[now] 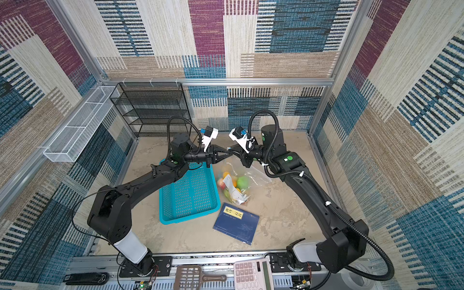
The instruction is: Place the food in the zip-top bag and seal the zipper
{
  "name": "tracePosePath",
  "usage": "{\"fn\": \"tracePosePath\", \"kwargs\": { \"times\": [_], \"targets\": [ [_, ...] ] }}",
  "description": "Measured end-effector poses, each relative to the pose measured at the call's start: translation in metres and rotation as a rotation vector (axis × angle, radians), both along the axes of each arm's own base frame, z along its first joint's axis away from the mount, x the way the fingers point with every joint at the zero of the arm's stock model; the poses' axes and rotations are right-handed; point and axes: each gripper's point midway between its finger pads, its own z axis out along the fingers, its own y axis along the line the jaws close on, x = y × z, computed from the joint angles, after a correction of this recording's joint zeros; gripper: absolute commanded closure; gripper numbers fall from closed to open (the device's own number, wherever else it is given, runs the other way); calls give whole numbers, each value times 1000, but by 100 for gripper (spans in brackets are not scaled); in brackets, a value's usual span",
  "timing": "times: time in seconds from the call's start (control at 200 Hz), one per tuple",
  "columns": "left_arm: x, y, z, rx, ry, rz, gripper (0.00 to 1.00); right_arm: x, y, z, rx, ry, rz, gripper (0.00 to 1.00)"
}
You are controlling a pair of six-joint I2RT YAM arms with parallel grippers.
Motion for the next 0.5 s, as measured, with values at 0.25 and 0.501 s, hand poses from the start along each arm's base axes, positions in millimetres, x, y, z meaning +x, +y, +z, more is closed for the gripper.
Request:
{"fn": "tracePosePath", "kwargs": {
  "times": [0.25,0.501],
  "targets": [
    [1,2,-6,12,-14,5,100,-3,-3,-15,-10,7,-9,97],
    [-1,3,-9,3,-26,-13,100,-1,-8,-22,-31,19,-39,97]
  ]
}}
